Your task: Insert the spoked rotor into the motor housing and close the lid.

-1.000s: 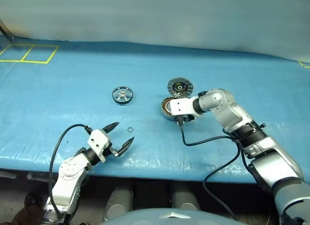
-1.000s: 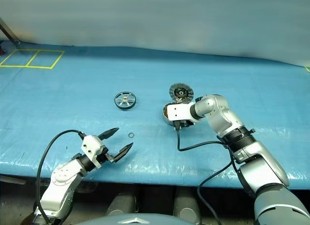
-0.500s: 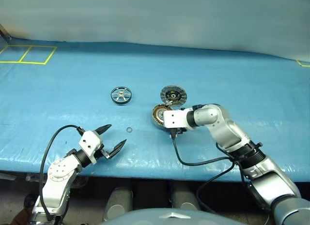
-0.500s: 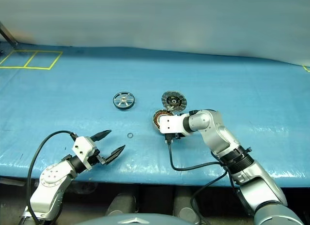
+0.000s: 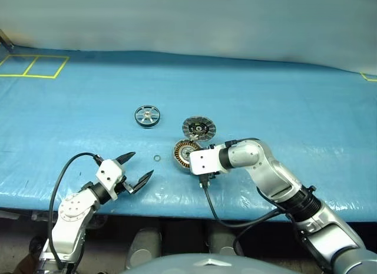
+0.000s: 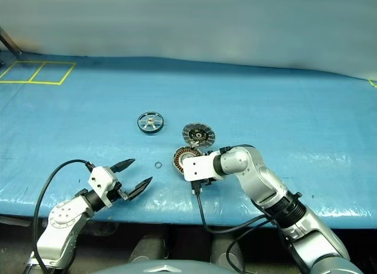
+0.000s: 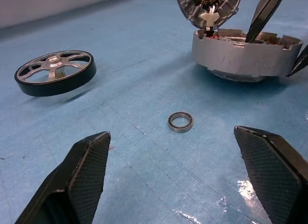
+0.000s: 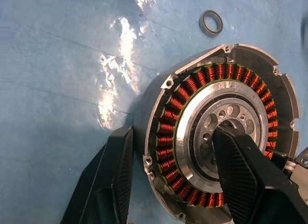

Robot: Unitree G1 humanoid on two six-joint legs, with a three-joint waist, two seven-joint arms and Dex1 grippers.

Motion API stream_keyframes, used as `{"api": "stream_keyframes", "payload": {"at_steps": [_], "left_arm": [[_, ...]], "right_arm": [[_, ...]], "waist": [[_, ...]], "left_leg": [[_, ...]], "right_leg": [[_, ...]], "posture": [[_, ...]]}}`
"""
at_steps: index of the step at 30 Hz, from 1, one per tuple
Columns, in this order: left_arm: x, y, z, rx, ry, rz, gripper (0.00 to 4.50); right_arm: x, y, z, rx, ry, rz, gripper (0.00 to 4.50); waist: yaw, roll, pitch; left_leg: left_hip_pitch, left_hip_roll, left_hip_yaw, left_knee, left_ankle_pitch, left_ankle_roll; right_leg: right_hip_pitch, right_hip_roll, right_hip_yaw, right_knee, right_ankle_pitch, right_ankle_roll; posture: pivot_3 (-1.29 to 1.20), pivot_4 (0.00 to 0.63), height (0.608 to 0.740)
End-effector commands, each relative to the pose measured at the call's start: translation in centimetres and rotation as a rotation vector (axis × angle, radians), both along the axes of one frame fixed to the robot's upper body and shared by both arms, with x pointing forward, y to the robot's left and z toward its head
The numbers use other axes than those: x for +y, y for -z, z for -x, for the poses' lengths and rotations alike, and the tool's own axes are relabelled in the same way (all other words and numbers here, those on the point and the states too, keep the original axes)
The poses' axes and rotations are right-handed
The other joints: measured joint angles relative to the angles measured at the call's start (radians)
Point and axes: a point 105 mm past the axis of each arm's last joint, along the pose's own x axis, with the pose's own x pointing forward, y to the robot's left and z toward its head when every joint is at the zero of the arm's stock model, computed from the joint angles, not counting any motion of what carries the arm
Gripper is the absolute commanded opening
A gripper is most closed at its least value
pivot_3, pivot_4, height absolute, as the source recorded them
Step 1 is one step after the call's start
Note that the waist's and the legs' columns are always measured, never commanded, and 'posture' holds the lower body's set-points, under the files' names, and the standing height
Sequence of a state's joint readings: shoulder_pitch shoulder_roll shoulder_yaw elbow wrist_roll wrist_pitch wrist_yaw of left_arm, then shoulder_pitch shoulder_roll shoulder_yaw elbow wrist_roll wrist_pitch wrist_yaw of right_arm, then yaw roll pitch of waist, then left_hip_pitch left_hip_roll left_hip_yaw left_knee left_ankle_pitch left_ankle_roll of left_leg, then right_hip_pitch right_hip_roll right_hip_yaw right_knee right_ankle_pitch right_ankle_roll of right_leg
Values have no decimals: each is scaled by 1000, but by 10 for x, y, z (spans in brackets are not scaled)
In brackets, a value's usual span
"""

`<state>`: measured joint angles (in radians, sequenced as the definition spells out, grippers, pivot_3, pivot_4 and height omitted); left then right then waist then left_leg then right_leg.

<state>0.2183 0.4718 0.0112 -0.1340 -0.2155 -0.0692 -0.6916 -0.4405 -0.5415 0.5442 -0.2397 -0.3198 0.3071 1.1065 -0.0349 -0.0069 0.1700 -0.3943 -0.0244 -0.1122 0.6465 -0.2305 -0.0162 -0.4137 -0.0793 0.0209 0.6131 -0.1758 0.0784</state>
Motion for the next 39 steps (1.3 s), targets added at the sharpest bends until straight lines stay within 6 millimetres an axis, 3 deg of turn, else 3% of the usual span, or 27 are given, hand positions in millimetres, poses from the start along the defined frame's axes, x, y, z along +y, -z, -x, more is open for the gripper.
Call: {"api": "stream_keyframes", "payload": {"at_steps": [1, 6, 7, 11, 16, 23, 28, 32, 39], "left_arm": [[-5, -11, -1, -41, 13, 11, 4500], [-8, -11, -2, -39, 27, 10, 4500], [-8, -11, -2, -39, 31, 9, 4500], [-11, -11, -3, -39, 43, 10, 4500], [-13, -10, -5, -25, 55, 17, 4500], [-21, -12, -9, -11, 122, 26, 4500], [-30, -11, -17, 0, 204, -24, 4500], [-28, -11, -30, 3, 198, -30, 4500], [-22, -2, -41, 49, 175, -41, 4500]], "right_arm": [[10, -7, 10, -6, -38, -38, 2131], [11, -3, 12, 25, -20, -49, 2131], [11, -2, 11, 25, -15, -46, 2854], [13, -9, 6, -7, 25, -107, 4036], [18, -35, 15, 75, 35, -307, 4036], [-4, -55, 19, 158, 146, -505, 4036], [-33, -49, 23, 241, 320, -646, 4036], [-51, -29, 28, 265, 454, -639, 4036], [-54, -23, 27, 247, 518, -650, 4036]], "waist": [[1, 0, 0], [1, 0, 0], [1, 0, 0], [3, 0, 0], [5, 0, 0], [17, 0, 0], [21, 0, 0], [21, 0, 0], [15, 0, 0]], "left_leg": [[0, 0, 0, 0, 0, 0], [0, 0, 0, 0, 0, 0], [0, 0, 0, 0, 0, 0], [0, 0, 0, 0, 0, 0], [0, 0, -1, 0, 0, 0], [0, 0, -1, 0, 0, 0], [0, 0, 0, 0, 0, 0], [0, 0, 0, 0, 0, 0], [0, 0, 0, 0, 0, 0]], "right_leg": [[0, 0, 0, 0, 0, 0], [0, 0, 0, 0, 0, 0], [0, 0, 0, 0, 0, 0], [0, 0, 0, 0, 0, 0], [0, 0, 0, 0, 0, 0], [1, 0, -1, 0, 0, 0], [1, 0, -1, 0, 0, 0], [1, 0, -1, 0, 0, 0], [1, 0, 0, 0, 0, 0]], "posture": [[0, 150, 740], [0, 150, 740], [0, 150, 740], [0, 150, 740], [0, 150, 740], [0, 150, 740], [0, 150, 740], [0, 150, 740], [0, 150, 740]]}}
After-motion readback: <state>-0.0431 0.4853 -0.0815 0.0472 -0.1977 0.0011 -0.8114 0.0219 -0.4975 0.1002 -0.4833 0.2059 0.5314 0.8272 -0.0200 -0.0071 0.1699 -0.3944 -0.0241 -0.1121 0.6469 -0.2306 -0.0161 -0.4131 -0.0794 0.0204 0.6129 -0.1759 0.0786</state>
